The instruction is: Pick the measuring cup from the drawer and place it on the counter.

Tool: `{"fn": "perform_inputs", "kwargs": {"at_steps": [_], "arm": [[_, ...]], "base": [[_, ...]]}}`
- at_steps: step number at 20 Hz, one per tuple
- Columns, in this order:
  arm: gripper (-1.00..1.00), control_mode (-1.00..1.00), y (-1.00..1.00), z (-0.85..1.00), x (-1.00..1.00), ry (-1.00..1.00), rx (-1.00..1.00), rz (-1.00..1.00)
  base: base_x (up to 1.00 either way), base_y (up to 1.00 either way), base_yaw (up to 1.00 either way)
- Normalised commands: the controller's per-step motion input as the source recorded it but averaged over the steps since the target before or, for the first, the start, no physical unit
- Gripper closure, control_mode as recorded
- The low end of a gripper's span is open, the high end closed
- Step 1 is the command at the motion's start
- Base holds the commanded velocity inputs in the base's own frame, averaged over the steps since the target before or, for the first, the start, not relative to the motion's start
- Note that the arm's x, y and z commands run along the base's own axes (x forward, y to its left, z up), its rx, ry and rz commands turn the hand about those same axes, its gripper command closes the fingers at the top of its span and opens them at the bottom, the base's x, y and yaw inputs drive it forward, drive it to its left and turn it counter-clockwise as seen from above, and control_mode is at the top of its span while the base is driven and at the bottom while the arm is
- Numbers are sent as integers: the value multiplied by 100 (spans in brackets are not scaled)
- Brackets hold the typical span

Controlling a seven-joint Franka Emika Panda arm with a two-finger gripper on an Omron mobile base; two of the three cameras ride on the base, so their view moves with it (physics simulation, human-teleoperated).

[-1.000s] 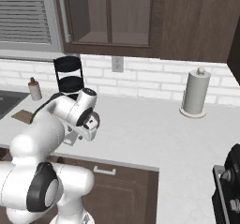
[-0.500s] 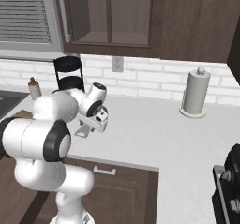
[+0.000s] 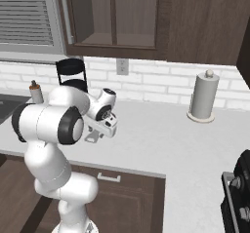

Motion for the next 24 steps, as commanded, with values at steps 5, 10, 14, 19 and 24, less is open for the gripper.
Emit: {"fn": "perform_inputs", "kwargs": {"at_steps": [5, 10, 14, 19, 24], "arm": [[100, -100, 0, -35, 12, 0, 0, 0], [100, -100, 0, -14, 3, 0, 0, 0], [100, -100, 0, -6, 1, -1, 0, 0], [100, -100, 0, 0, 0, 0, 0, 0], [100, -100, 0, 0, 0, 0, 0, 0]], "base": [[0, 0, 0], [0, 0, 0], [0, 0, 0], [0, 0, 0], [0, 0, 0]]}}
